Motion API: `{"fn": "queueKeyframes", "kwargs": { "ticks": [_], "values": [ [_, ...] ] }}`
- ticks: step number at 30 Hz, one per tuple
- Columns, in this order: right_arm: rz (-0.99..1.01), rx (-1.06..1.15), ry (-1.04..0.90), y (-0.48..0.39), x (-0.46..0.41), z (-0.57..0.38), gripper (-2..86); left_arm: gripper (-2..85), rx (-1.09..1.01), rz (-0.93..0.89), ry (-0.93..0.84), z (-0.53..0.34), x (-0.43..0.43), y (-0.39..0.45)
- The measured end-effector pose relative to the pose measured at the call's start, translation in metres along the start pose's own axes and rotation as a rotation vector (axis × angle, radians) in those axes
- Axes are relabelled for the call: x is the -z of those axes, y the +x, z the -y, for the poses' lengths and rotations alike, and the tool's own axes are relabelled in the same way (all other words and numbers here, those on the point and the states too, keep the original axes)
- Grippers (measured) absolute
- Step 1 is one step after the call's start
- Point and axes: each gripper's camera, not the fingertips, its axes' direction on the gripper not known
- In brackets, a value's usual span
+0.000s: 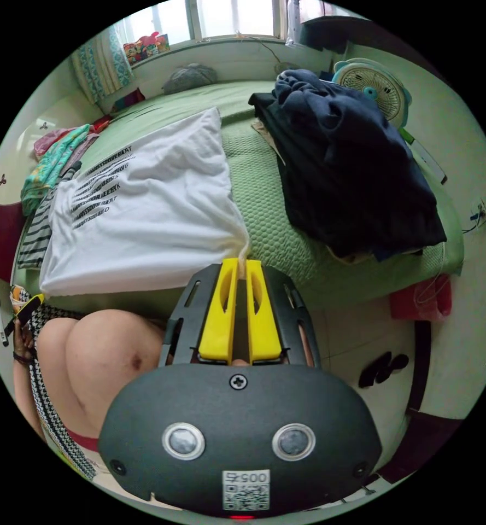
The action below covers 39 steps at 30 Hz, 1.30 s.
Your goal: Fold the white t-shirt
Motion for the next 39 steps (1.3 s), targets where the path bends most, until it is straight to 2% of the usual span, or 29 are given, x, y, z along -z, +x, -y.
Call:
{"fn": "queueKeyframes", "kwargs": {
  "ticks": [9, 14, 21, 39],
  "values": [
    [-0.043, 0.019, 0.008, -0.017, 0.023, -0.021, 0.0, 9.7, 0.004, 0.044, -0.034, -0.019, 0.013, 0.030],
    [-0.049, 0.042, -0.007, -0.022, 0.041, -0.032, -1.1, 4.1, 0.011, 0.083, -0.083, -0.038, 0.038, 0.048],
    [-0.056, 0.060, 0.031, -0.029, 0.095, -0.062, -1.4, 1.4, 0.021, 0.078, -0.083, -0.073, 0.092, 0.063],
    [-0.039, 0.104, 0.286, -0.039, 0.315, -0.172, -1.4, 0.3, 0.033, -0.030, 0.218, -0.223, 0.363, 0.090]
  ]
}}
